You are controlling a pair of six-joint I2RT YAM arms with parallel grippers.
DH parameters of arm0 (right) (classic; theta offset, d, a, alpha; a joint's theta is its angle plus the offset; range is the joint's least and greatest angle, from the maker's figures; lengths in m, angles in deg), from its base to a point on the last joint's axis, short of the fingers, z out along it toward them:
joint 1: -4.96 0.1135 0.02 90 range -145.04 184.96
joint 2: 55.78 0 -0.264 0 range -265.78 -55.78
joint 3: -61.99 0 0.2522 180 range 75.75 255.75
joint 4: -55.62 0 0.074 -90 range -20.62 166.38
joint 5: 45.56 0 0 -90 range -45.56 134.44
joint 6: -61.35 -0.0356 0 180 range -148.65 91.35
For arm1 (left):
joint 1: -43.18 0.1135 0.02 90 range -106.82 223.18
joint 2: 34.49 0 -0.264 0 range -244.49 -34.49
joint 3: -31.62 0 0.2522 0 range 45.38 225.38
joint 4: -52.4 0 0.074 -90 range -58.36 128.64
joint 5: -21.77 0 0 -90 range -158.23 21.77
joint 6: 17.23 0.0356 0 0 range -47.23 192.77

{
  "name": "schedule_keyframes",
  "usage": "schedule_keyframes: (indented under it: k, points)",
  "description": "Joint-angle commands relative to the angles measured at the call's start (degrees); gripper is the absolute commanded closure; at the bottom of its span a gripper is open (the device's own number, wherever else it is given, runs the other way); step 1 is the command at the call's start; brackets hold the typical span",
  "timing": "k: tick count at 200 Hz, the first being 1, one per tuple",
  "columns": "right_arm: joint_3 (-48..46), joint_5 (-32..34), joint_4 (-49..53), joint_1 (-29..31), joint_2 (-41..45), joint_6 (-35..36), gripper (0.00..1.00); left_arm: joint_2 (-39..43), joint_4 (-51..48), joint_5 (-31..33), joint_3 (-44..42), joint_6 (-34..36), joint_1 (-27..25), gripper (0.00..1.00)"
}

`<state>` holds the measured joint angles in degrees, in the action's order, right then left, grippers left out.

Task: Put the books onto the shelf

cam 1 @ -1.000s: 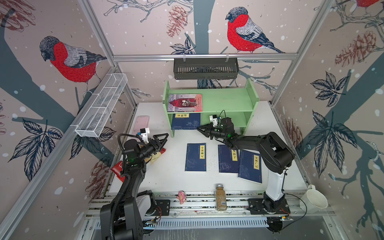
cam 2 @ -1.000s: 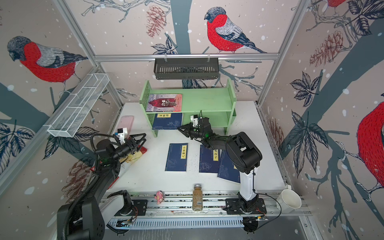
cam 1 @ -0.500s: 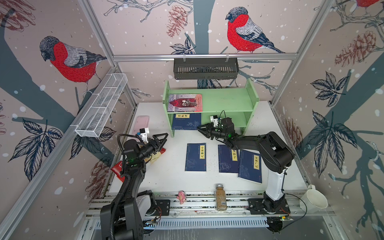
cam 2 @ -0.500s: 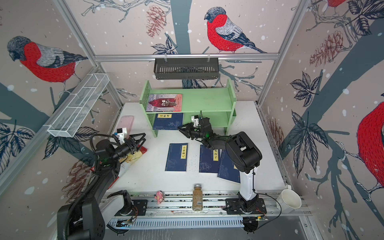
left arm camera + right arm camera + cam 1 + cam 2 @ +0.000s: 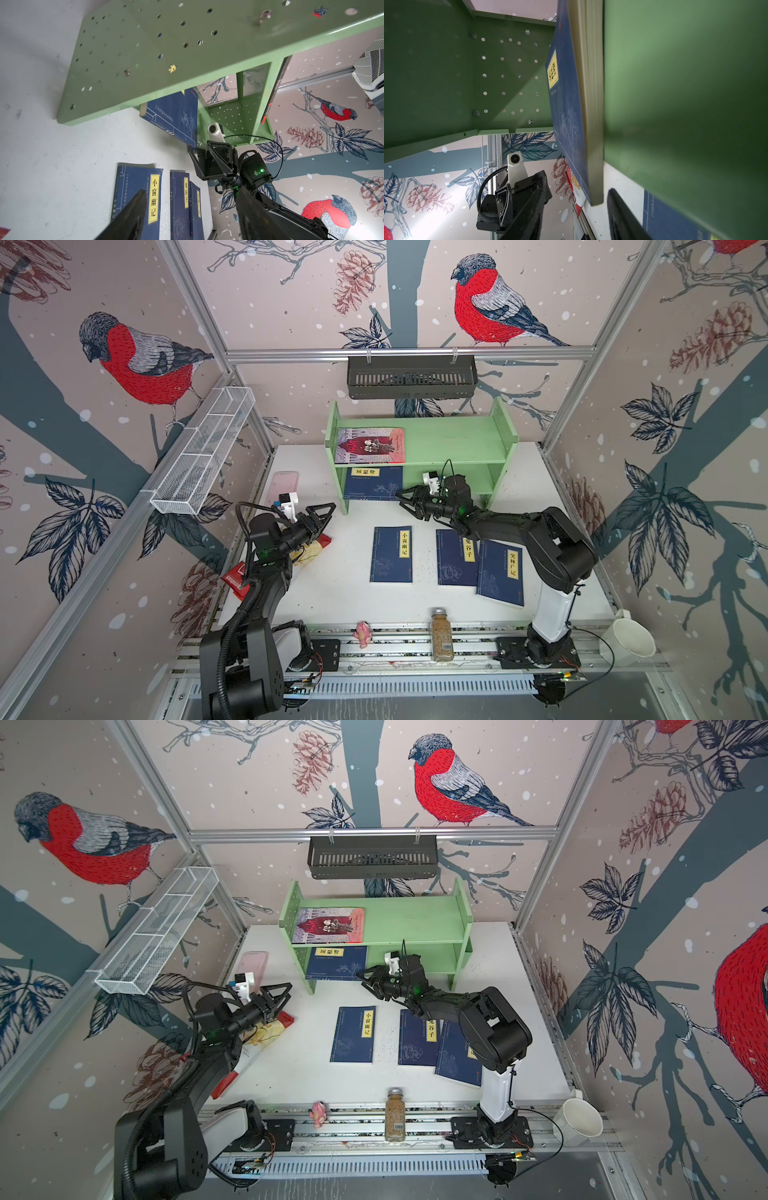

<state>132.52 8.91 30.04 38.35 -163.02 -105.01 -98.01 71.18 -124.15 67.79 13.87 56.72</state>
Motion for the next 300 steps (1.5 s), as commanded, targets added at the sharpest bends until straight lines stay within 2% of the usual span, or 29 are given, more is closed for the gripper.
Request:
schedule_keyframes:
  k: [1,30,45,55,71,94,120,138,160,183,206,249,269,300]
  points:
    - [-0.9,1.1,2.0,0.3,1.5,2.2,0.49,-1.4,7.8,0.8,-0.7,-3.4,-0.3,0.31]
    - [-1.9,3.2,7.2,1.2,4.9,6.0,0.51,-5.5,18.4,-0.5,-2.3,-10.7,-0.8,0.32]
    - [-1.2,5.2,13.2,2.0,7.1,10.4,0.56,-6.8,19.0,-2.2,-1.7,-9.6,-0.9,0.34]
    - [0.0,6.8,18.8,2.6,8.3,14.0,0.59,-5.8,10.7,-2.7,0.3,-2.6,-0.9,0.37]
    - [1.4,9.4,25.3,3.2,9.7,18.6,0.62,-2.9,-8.7,0.5,5.2,15.7,-1.4,0.38]
    - [1.4,11.5,30.0,3.2,10.9,22.0,0.68,-1.4,-20.3,3.9,9.0,33.5,-1.8,0.4]
    - [1.2,13.7,31.0,3.0,11.3,23.8,0.75,-3.5,-28.8,7.8,12.3,46.1,-3.2,0.48]
    - [0.9,15.8,30.2,3.0,12.1,24.8,0.77,-4.4,-29.2,10.6,12.3,50.7,-4.3,0.56]
    - [-0.2,16.0,26.8,2.6,12.6,24.8,0.77,-3.4,-26.0,14.7,10.7,56.0,-6.3,0.59]
    - [-1.1,15.9,24.5,2.2,12.9,24.5,0.77,-2.7,-22.1,16.7,8.6,57.8,-6.6,0.6]
    - [-2.1,16.0,22.4,1.6,13.5,24.4,0.77,-2.7,-16.5,14.4,6.4,57.9,-6.7,0.56]
    - [-6.9,15.3,14.8,1.4,15.1,20.6,0.77,-4.7,-7.0,15.6,3.4,54.7,-7.0,0.52]
    - [-7.4,13.4,14.9,2.1,14.4,20.5,0.77,-6.3,-2.1,15.2,2.4,54.0,-7.0,0.51]
    - [-7.2,11.9,15.6,4.3,13.6,21.1,0.77,-10.2,0.2,14.0,3.9,53.1,-7.2,0.51]
